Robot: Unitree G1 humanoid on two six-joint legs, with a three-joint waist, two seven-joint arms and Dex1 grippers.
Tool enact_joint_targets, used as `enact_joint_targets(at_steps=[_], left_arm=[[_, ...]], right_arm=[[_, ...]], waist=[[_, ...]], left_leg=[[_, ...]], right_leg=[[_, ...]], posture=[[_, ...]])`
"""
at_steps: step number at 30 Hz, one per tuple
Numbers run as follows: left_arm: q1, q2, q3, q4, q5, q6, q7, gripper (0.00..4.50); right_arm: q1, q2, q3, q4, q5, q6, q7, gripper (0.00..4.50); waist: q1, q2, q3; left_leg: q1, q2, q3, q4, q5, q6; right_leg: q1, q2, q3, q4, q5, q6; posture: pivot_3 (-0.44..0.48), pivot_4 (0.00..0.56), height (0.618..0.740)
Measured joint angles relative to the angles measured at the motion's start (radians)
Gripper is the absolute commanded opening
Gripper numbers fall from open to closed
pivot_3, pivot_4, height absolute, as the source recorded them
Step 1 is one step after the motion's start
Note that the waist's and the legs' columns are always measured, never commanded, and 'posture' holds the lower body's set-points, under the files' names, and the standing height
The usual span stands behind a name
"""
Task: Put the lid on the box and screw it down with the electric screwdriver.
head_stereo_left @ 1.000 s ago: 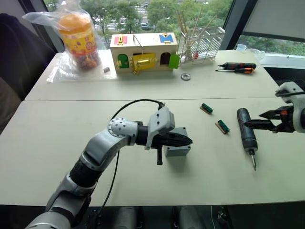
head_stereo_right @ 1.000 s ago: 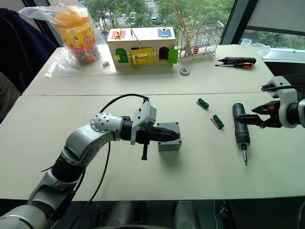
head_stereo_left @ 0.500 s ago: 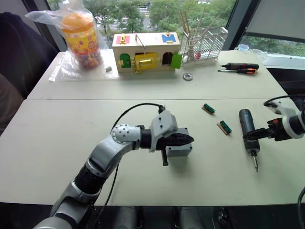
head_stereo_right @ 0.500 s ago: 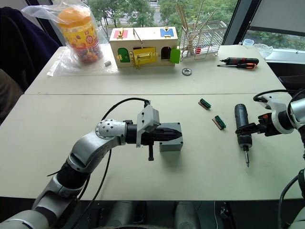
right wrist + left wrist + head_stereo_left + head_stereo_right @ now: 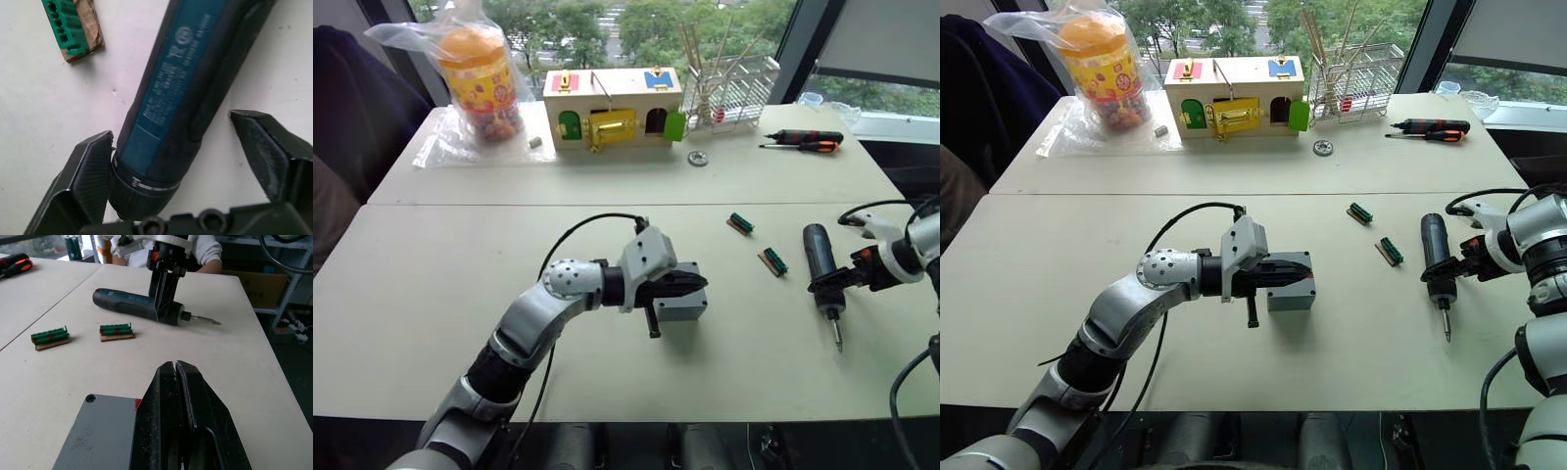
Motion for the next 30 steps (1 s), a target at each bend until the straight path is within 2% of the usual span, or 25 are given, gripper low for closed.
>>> enact_joint_targets(at_steps=[3, 4, 12, 16, 17, 19, 21, 24, 27, 30], left_arm=[[0.000, 0.002, 0.001, 0.000, 0.000, 0.000, 0.002, 0.00], [0.000, 0.002, 0.001, 0.001, 0.000, 0.000, 0.003, 0.00], [-0.005, 0.004, 0.002, 0.042, 0.004, -0.005, -0.004, 0.00], [-0.013, 0.010, 0.007, 0.089, 0.008, -0.033, -0.027, 0.00], [-0.019, 0.012, 0.012, 0.104, 0.008, -0.039, -0.034, 0.00], [-0.039, 0.018, 0.023, 0.137, 0.007, -0.043, -0.049, 0.00], [-0.058, 0.024, 0.033, 0.167, 0.006, -0.049, -0.071, 0.00], [-0.073, 0.037, 0.037, 0.212, 0.007, -0.065, -0.106, 0.00], [-0.088, 0.051, 0.040, 0.256, 0.010, -0.069, -0.137, 0.00], [-0.100, 0.054, 0.040, 0.277, 0.012, -0.074, -0.160, 0.00]], right_arm=[[0.029, -0.011, -0.001, -0.015, -0.030, -0.036, 0.024, 1.98], [0.040, -0.013, -0.005, -0.027, -0.036, -0.045, 0.031, 1.85], [0.065, -0.003, -0.075, -0.042, -0.055, -0.040, 0.005, 1.85], [0.032, 0.021, -0.151, 0.020, -0.044, -0.023, -0.079, 1.85], [0.009, 0.024, -0.184, 0.032, -0.033, -0.010, -0.118, 1.85], [-0.047, 0.024, -0.277, 0.037, -0.002, 0.021, -0.190, 1.85], [-0.088, 0.022, -0.404, -0.007, 0.050, 0.052, -0.263, 1.85], [-0.070, 0.051, -0.645, -0.195, 0.162, 0.107, -0.373, 1.85], [0.068, 0.250, -0.953, -0.545, 0.307, 0.081, -0.513, 1.85], [0.159, 0.408, -1.069, -0.794, 0.427, 0.100, -0.600, 1.85]], waist=[[0.001, 0.000, 0.000], [0.001, 0.000, 0.000], [0.000, -0.001, -0.001], [-0.003, 0.000, 0.000], [-0.003, 0.003, 0.001], [-0.003, 0.010, 0.002], [-0.002, 0.011, 0.002], [-0.001, 0.011, 0.002], [-0.001, 0.009, 0.002], [0.006, 0.009, 0.002]], left_leg=[[0.000, 0.000, -0.002, 0.000, 0.000, 0.000], [0.001, 0.000, -0.003, 0.000, 0.000, 0.000], [0.002, 0.000, -0.005, 0.002, 0.000, 0.000], [0.002, 0.000, -0.004, 0.003, 0.000, 0.000], [0.000, 0.000, -0.002, 0.003, 0.000, 0.000], [-0.001, 0.000, -0.001, 0.000, 0.000, 0.000], [-0.001, -0.001, 0.000, -0.004, 0.001, -0.001], [-0.002, 0.000, 0.000, -0.006, 0.001, -0.003], [-0.002, -0.001, 0.000, -0.003, 0.002, -0.003], [-0.002, 0.000, 0.000, -0.001, 0.002, -0.003]], right_leg=[[0.002, 0.000, -0.002, -0.001, 0.000, 0.000], [0.003, 0.000, -0.003, -0.001, 0.000, 0.000], [0.006, 0.000, -0.005, -0.002, 0.000, 0.000], [0.006, -0.001, -0.004, -0.001, 0.000, 0.000], [0.003, -0.002, -0.003, 0.000, 0.000, 0.000], [0.000, -0.002, -0.001, 0.000, 0.000, 0.000], [-0.002, 0.000, -0.002, 0.000, 0.000, 0.000], [-0.004, 0.002, -0.002, 0.001, 0.000, -0.001], [-0.003, 0.001, -0.001, 0.002, 0.000, 0.000], [-0.003, 0.000, -0.001, 0.003, 0.000, 0.000]], posture=[[0.000, 0.150, 0.708], [0.000, 0.150, 0.708], [0.000, 0.150, 0.708], [0.000, 0.150, 0.708], [0.000, 0.150, 0.708], [0.000, 0.150, 0.708], [0.000, 0.150, 0.708], [0.000, 0.150, 0.708], [0.000, 0.150, 0.708], [0.000, 0.150, 0.708]])
